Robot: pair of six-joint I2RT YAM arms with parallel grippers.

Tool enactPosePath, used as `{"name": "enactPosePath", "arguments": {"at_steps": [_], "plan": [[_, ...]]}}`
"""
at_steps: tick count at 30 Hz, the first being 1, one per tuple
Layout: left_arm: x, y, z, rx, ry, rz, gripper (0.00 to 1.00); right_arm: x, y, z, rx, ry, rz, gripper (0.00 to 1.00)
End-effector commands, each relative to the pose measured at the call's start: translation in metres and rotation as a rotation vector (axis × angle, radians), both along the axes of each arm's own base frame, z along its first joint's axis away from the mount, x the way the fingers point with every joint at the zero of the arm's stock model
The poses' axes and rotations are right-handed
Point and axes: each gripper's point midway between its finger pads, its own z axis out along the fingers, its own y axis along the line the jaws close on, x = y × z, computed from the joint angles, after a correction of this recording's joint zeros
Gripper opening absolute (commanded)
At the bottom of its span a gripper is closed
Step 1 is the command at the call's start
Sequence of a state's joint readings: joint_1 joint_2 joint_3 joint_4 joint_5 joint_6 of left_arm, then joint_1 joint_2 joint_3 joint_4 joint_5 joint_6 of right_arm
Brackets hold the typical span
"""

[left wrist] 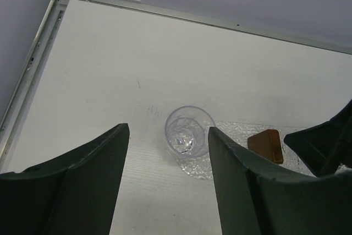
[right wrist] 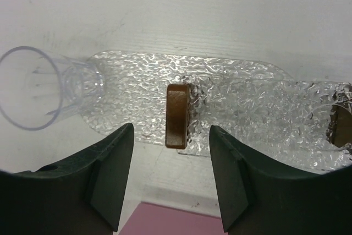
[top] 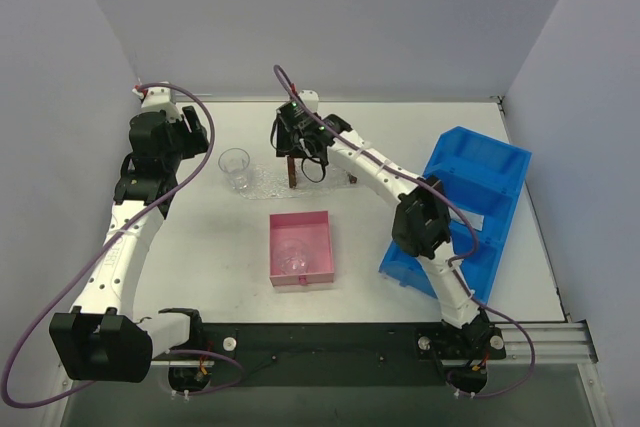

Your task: Prepare toiletry sets of a toothbrush and toothpaste on the tray

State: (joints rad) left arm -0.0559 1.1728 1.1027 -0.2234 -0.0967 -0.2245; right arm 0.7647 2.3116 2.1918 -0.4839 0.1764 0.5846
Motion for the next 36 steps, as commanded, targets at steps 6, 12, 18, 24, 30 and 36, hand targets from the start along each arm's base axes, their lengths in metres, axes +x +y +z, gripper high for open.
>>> {"name": "enactPosePath", "arguments": {"at_steps": [6,12,18,24,30,36], "plan": [[0.003,-0.002,0.026,-0.012,-0.074,-0.02,0.69,-0.011,-0.051,0.075,-0.047,-0.118,0.093,0.5],[0.002,-0.009,0.028,-0.024,-0.079,-0.058,0.69,-0.008,-0.135,0.045,-0.16,-0.029,-0.003,0.45],[0.003,-0.013,0.026,-0.034,-0.076,-0.073,0.69,-0.005,-0.182,0.017,-0.27,0.04,-0.042,0.43],[0.003,-0.013,0.026,-0.034,-0.076,-0.074,0.69,0.001,-0.19,-0.008,-0.301,0.093,-0.039,0.42],[0.004,-0.013,0.027,-0.034,-0.076,-0.074,0.69,-0.003,-0.178,-0.021,-0.245,0.134,-0.014,0.41],[0.004,-0.013,0.026,-0.034,-0.074,-0.076,0.69,-0.002,-0.17,-0.03,-0.225,0.155,0.006,0.42]]}}
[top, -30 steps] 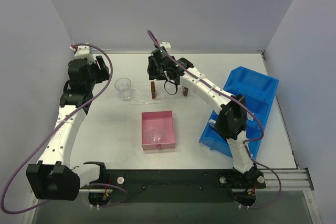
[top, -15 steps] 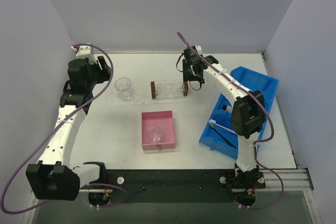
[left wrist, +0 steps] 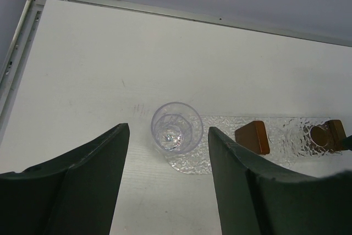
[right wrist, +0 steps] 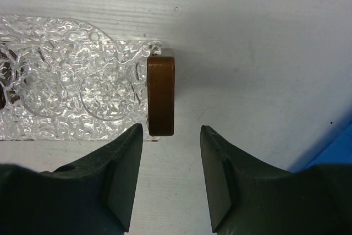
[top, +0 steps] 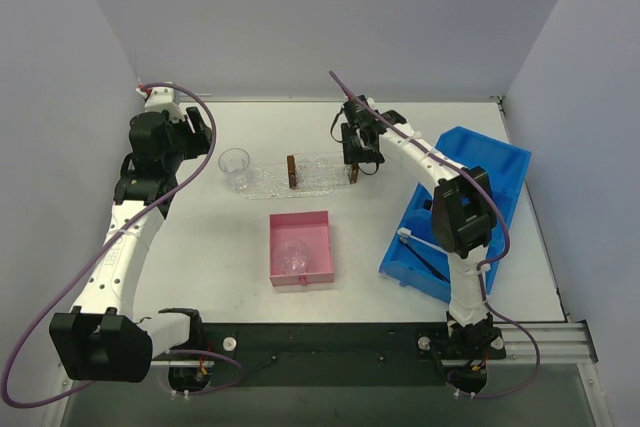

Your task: Prepare toiletry sets of a toothbrush and toothpaste on the tray

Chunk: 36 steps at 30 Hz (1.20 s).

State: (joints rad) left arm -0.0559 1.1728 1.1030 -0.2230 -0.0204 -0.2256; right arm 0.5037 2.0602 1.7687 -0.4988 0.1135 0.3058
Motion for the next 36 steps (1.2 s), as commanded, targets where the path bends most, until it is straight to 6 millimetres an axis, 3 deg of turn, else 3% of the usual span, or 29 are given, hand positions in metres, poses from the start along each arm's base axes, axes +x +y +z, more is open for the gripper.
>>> {"name": "enactPosePath", "arguments": {"at_steps": [1,25,36], "plan": [[0.004,0.0,0.026,-0.013,-0.074,-0.003,0.69,0.0,0.005,-0.001,0.017,0.015,0.009,0.42],[0.004,0.0,0.026,-0.014,-0.077,-0.002,0.69,0.005,0.01,-0.015,0.003,0.032,0.014,0.3],[0.003,0.0,0.026,-0.013,-0.078,-0.003,0.69,0.001,0.015,-0.012,0.036,0.039,-0.022,0.09]]}}
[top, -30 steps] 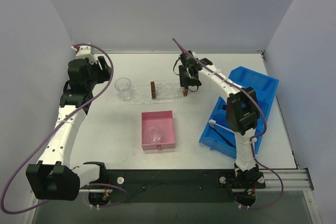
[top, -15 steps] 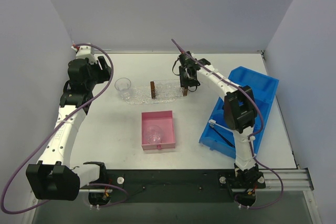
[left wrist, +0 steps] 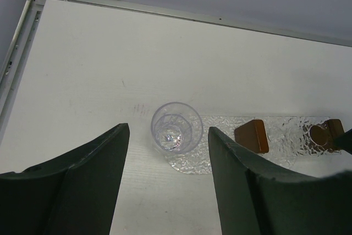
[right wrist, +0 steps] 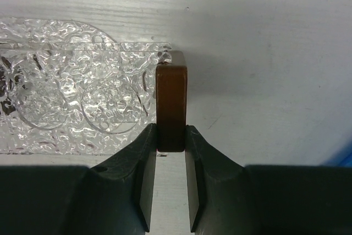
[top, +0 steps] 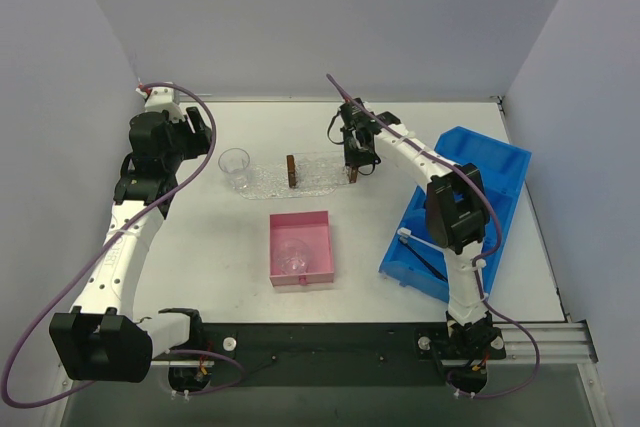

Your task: Prepare toiletry sets of a toothbrush and toothpaste on the tray

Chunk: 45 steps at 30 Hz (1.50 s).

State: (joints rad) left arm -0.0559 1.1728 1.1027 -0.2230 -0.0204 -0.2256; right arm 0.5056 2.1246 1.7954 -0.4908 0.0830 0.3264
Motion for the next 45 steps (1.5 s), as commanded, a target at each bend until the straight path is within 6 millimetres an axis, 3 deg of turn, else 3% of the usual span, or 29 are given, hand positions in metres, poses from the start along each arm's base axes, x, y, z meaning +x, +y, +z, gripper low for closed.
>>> {"name": "enactPosePath", "arguments": {"at_steps": [1,4,12,28,36,45], "plan": [[0.003,0.0,0.028,-0.014,-0.082,-0.002,0.69,-0.004,0.006,0.01,0.017,-0.002,-0.021,0.05],[0.003,0.0,0.027,-0.014,-0.081,-0.002,0.69,-0.005,0.007,0.019,0.022,-0.016,-0.027,0.0],[0.003,0.0,0.026,-0.015,-0.078,-0.004,0.69,-0.01,0.011,0.041,-0.001,-0.065,-0.069,0.0],[0.003,0.0,0.026,-0.015,-0.079,-0.004,0.69,-0.015,0.043,0.042,0.039,-0.076,-0.09,0.0],[0.003,0.0,0.027,-0.016,-0.081,-0.003,0.69,-0.014,0.063,0.032,0.045,-0.072,-0.08,0.0],[0.003,0.0,0.027,-0.015,-0.081,-0.005,0.69,-0.013,0.073,0.026,0.054,-0.067,-0.08,0.0]]}}
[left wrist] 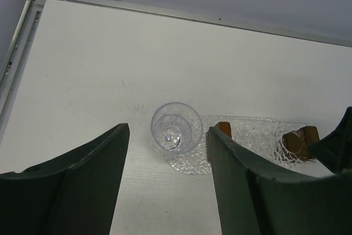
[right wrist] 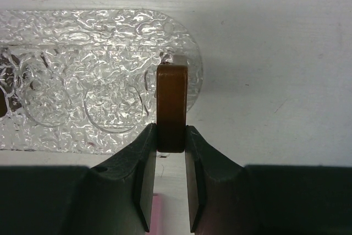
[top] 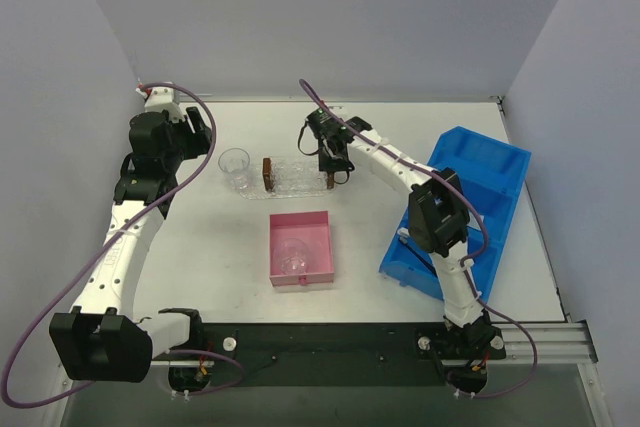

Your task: Prepare toiletry sets of a toothbrush and toothpaste on the tray

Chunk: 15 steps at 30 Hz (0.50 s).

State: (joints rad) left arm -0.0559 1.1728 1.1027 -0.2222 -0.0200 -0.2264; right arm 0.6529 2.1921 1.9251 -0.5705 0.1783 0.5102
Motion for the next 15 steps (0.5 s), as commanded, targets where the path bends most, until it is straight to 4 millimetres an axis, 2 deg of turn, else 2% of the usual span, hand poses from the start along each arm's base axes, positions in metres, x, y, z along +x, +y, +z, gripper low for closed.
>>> {"name": "enactPosePath", "arguments": {"at_steps": [1,15], "plan": [[0.003,0.0,0.027,-0.015,-0.082,-0.006,0.69,0.006,0.011,0.019,0.038,-0.048,-0.025,0.0],[0.003,-0.001,0.026,-0.018,-0.079,-0.006,0.69,0.006,0.029,0.015,0.065,-0.058,-0.016,0.0]]}}
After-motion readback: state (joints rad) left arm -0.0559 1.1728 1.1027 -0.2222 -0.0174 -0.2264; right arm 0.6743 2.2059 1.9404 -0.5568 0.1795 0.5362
